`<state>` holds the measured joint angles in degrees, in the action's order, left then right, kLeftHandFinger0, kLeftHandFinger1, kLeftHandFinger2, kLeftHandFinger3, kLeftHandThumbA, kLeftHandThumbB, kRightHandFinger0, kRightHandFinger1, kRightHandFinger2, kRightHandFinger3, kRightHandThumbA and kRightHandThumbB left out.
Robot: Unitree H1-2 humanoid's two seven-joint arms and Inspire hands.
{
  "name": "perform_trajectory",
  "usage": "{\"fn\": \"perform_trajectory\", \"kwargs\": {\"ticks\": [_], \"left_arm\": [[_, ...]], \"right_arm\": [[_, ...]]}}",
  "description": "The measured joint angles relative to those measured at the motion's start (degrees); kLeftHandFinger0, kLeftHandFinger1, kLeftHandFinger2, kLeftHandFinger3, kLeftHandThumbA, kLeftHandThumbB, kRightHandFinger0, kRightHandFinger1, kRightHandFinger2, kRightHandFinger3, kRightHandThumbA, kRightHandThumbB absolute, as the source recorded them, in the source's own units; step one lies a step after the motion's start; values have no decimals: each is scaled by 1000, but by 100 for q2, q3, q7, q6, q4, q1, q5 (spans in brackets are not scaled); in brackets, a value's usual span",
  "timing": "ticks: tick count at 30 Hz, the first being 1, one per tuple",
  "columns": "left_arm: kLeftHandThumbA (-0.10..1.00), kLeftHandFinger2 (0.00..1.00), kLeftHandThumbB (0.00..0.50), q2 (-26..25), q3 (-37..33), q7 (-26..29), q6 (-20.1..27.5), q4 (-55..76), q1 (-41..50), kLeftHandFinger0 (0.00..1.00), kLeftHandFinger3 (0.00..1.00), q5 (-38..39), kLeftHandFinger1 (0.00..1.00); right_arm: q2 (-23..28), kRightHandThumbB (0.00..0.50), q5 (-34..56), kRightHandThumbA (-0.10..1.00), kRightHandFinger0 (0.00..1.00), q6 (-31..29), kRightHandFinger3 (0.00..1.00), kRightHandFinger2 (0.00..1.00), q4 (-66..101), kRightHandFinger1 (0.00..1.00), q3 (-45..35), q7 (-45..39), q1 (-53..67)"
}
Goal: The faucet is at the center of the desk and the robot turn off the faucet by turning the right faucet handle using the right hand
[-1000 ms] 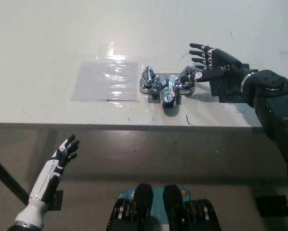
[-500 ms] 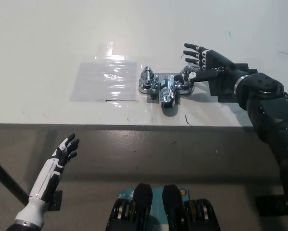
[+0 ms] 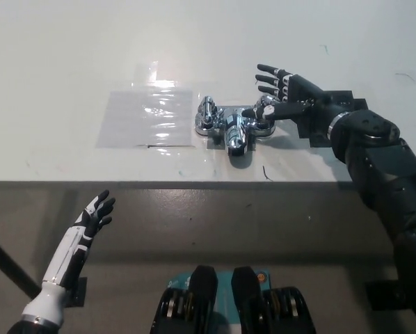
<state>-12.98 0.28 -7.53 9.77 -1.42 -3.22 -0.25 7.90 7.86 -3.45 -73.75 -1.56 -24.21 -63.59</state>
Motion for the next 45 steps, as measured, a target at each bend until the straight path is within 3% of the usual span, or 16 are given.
{"fn": "perform_trajectory", "kwargs": {"ticks": [4, 6, 11, 16, 18, 21, 24, 34, 39, 40, 42, 43, 45], "left_arm": [[1000, 1000, 411, -3, 1, 0, 1, 0, 0, 1000, 1000, -1, 1000], [1000, 1000, 415, -4, 1, 0, 1, 0, -2, 1000, 1000, -1, 1000], [1000, 1000, 413, -10, 5, 0, 1, -1, -4, 1000, 1000, -3, 1000], [1000, 1000, 412, -11, 5, 0, 5, -3, -2, 1000, 1000, 0, 1000], [1000, 1000, 431, -10, 5, 0, 7, -2, -5, 1000, 1000, 2, 1000], [1000, 1000, 420, -9, 4, 0, 7, -2, -4, 1000, 1000, -1, 1000], [1000, 1000, 423, -11, 4, 1, 6, -2, -3, 1000, 1000, -3, 1000], [1000, 1000, 423, -11, 4, 0, 7, 2, -5, 1000, 1000, -9, 1000], [1000, 1000, 423, -14, 5, 0, 7, 4, -9, 1000, 1000, -14, 1000], [1000, 1000, 421, -14, 5, 0, 7, 8, -9, 1000, 1000, -14, 1000], [1000, 1000, 412, -15, 8, 0, 7, 17, -9, 1000, 1000, -12, 1000], [1000, 1000, 414, -17, 10, 0, 7, 24, -8, 1000, 1000, -12, 1000], [1000, 1000, 408, -18, 11, 0, 7, 26, -12, 1000, 1000, -12, 1000]], "right_arm": [[-39, 416, -1, 1000, 1000, -33, 1000, 1000, 31, 1000, -10, 5, 33], [-58, 367, -2, 1000, 1000, -39, 1000, 1000, 162, 1000, -10, 28, 95], [-215, 394, -56, 1000, 1000, -45, 1000, 1000, 1152, 1000, 1, 361, 556], [-446, 375, -204, 1000, 1000, -44, 1000, 1000, 2063, 1000, 1, 840, 969], [-603, 405, -267, 1000, 1000, -53, 1000, 1000, 2392, 1000, -13, 1152, 1099], [-734, 426, -415, 1000, 1000, -73, 1000, 1000, 2567, 1000, -13, 1537, 1153], [-915, 368, -566, 1000, 1000, -37, 1000, 1000, 2776, 1000, -14, 1974, 1226], [-1438, 345, -842, 1000, 1000, -55, 1000, 1000, 2990, 1000, -171, 3071, 1263], [-1587, 331, -860, 1000, 1000, -412, 1000, 1000, 2636, 1000, -299, 3428, 1241], [-1586, 309, -862, 1000, 1000, -486, 1000, 1000, 2549, 1000, -301, 3466, 1233], [-1580, 326, -875, 1000, 1000, -589, 1000, 1000, 2439, 1000, -301, 3531, 1226], [-1573, 359, -887, 1000, 1000, -631, 1000, 1000, 2435, 1000, -301, 3570, 1228], [-1531, 352, -938, 1000, 1000, -743, 1000, 1000, 2472, 1000, -295, 3668, 1213]]}}
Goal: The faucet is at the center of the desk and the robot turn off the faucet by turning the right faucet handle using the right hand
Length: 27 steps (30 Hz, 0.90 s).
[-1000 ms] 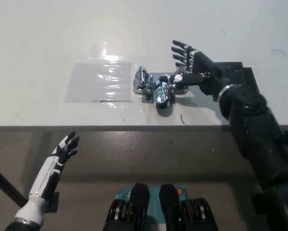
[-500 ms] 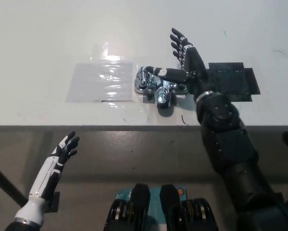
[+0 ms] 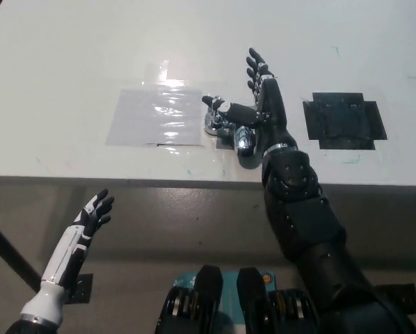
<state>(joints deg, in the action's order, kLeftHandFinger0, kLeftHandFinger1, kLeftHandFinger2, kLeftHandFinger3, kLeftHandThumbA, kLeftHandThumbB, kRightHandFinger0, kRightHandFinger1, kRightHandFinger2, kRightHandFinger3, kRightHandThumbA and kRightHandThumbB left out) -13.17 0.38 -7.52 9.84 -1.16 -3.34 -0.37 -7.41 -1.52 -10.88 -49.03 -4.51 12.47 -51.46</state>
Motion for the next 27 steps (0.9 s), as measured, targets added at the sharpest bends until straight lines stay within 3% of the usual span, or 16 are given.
{"fn": "perform_trajectory", "kwargs": {"ticks": [6, 10, 13, 19, 24, 27], "left_arm": [[1000, 1000, 407, 0, 3, 0, 0, 0, -7, 1000, 1000, 5, 1000], [1000, 1000, 415, 0, 3, 0, 1, 0, -4, 1000, 1000, 7, 1000], [1000, 1000, 419, 1, 3, 0, 1, 0, -4, 1000, 1000, 7, 1000], [1000, 1000, 413, 2, 2, 0, -1, 0, -5, 1000, 1000, 7, 1000], [1000, 1000, 414, 4, -2, 0, -1, -1, -6, 1000, 1000, 6, 1000], [1000, 1000, 412, 4, -2, 0, -3, -1, -5, 1000, 1000, 7, 1000]], "right_arm": [[413, 394, -253, 1000, 1000, -306, 1000, 1000, 207, 1000, 22, 355, -129], [715, 368, -384, 1000, 1000, -352, 1000, 1000, 678, 1000, 23, 480, -135], [879, 419, -413, 1000, 1000, -375, 1000, 1000, 1047, 1000, 13, 500, -140], [1029, 340, -260, 1000, 1000, -377, 1000, 1000, 2015, 1000, -80, 399, -143], [1051, 316, -59, 1000, 1000, -292, 1000, 1000, 3080, 1000, -116, 254, -89], [1069, 337, -2, 1000, 1000, -170, 1000, 1000, 3788, 1000, -86, 143, 177]]}}
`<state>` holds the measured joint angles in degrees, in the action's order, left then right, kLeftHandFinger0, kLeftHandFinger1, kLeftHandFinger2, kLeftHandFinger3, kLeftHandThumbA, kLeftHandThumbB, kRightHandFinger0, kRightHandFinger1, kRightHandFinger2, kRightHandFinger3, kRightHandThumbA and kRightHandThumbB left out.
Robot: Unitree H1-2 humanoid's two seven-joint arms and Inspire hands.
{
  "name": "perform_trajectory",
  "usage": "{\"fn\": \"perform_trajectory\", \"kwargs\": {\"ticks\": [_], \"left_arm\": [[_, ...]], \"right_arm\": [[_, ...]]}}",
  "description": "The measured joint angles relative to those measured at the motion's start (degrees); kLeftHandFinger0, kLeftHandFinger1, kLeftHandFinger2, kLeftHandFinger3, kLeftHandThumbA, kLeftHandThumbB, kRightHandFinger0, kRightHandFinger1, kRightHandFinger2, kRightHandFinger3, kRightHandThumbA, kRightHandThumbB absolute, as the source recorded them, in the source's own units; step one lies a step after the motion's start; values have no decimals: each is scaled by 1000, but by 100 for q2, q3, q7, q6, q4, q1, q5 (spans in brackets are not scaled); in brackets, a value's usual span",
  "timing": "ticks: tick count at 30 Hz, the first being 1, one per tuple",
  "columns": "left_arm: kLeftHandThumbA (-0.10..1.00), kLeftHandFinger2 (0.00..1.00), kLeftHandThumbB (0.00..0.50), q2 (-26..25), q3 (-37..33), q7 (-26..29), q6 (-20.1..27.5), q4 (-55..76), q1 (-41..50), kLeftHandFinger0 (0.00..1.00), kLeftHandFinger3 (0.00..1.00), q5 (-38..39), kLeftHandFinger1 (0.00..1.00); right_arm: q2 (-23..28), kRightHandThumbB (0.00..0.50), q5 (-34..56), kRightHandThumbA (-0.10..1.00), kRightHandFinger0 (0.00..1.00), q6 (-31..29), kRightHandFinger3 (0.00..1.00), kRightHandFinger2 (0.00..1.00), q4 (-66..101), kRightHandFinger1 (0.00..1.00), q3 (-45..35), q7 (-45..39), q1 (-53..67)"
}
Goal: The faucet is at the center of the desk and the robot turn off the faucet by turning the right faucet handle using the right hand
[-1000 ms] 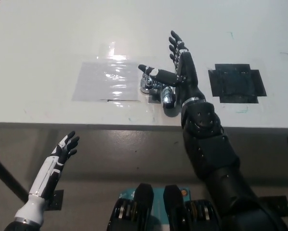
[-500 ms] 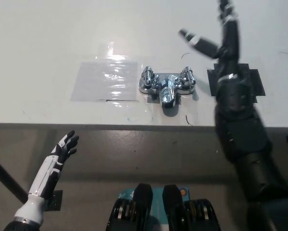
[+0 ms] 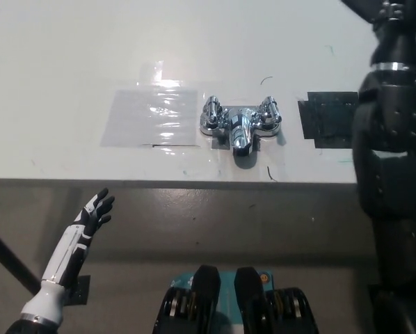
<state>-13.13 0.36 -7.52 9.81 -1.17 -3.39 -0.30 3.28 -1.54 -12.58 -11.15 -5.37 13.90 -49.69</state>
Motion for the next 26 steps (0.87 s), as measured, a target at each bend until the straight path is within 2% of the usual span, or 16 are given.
{"fn": "perform_trajectory", "kwargs": {"ticks": [2, 3, 5, 8, 11, 15, 18, 19, 23, 24, 26], "left_arm": [[1000, 1000, 414, 0, 0, 0, 0, -3, 1, 1000, 1000, -1, 1000], [1000, 1000, 419, 1, 0, 0, 0, -3, 0, 1000, 1000, -1, 1000], [1000, 1000, 414, 0, 2, 1, 0, -8, 1, 1000, 1000, 0, 1000], [1000, 1000, 422, 3, 1, 1, -1, -14, 1, 1000, 1000, 0, 1000], [1000, 1000, 425, 1, 0, 0, -1, -17, 0, 1000, 1000, 1, 1000], [1000, 1000, 441, -1, -4, -1, 0, -18, -9, 1000, 1000, 1, 1000], [1000, 1000, 424, -2, -6, -1, 0, -18, -16, 1000, 1000, 1, 1000], [1000, 1000, 415, 0, -7, -1, 0, -18, -18, 1000, 1000, 1, 1000], [1000, 1000, 421, -1, -16, -5, 1, -12, -28, 1000, 1000, 4, 1000], [1000, 1000, 424, -4, -16, -7, 1, -10, -27, 1000, 1000, 3, 1000], [1000, 1000, 425, -4, -17, -8, 1, -7, -27, 1000, 1000, 3, 1000]], "right_arm": [[23, 358, 18, 1000, 1000, 56, 1000, 1000, 441, 1000, 43, -63, 268], [36, 388, 24, 1000, 1000, 87, 1000, 1000, 690, 1000, 75, -90, 434], [64, 398, 25, 1000, 1000, 139, 1000, 1000, 1156, 1000, 137, -148, 867], [120, 320, 25, 1000, 1000, 202, 1000, 1000, 1810, 1000, 270, -236, 1604], [228, 291, 25, 1000, 1000, 195, 1000, 1000, 2503, 1000, 488, -370, 2594], [410, 312, 26, 1000, 1000, -10, 1000, 1000, 2926, 1000, 783, -574, 3782], [519, 298, 22, 1000, 1000, -298, 1000, 1000, 2818, 1000, 993, -738, 4702], [522, 286, 20, 1000, 1000, -338, 1000, 1000, 2774, 1000, 1013, -758, 4793], [493, 292, -11, 1000, 1000, -693, 1000, 1000, 2249, 1000, 1116, -834, 5198], [456, 272, -13, 1000, 1000, -782, 1000, 1000, 2039, 1000, 1128, -853, 5232], [416, 262, -17, 1000, 1000, -849, 1000, 1000, 1867, 1000, 1134, -872, 5236]]}}
